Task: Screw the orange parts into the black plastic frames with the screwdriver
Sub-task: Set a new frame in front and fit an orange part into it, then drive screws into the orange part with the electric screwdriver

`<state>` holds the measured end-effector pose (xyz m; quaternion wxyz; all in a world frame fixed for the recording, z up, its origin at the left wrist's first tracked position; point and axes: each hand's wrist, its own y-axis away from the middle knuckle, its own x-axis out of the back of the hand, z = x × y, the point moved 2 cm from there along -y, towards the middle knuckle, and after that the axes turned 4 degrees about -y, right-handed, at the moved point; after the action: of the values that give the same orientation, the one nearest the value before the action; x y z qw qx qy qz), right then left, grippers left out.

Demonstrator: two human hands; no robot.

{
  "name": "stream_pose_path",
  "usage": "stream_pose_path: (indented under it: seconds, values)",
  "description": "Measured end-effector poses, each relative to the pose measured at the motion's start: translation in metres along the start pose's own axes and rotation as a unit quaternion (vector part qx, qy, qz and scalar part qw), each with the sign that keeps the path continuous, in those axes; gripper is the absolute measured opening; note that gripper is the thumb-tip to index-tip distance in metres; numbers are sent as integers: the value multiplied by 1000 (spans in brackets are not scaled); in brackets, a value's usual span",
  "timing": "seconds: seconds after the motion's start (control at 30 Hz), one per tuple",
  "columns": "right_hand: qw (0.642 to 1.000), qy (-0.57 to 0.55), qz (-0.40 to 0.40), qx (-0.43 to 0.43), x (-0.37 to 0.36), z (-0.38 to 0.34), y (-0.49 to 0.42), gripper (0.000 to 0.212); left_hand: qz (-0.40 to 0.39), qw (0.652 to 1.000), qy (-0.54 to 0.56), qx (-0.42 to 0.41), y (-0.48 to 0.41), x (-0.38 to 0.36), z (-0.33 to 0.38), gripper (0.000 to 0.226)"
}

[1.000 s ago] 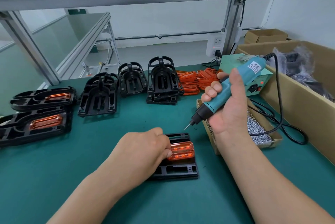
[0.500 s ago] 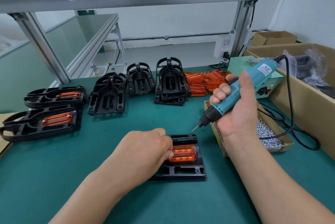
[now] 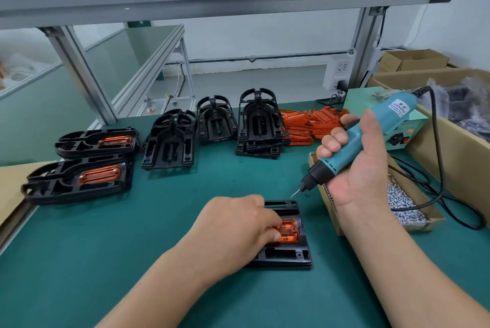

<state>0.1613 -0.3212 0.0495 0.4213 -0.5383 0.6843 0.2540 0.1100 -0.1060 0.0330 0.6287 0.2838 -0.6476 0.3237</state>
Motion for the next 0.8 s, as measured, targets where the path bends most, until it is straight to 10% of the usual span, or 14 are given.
stream_pose_path:
  seconds: [0.8]
  values:
    - [1000, 8, 3, 0, -4, 3, 2, 29, -43, 996, -8, 74, 4, 7, 1, 26]
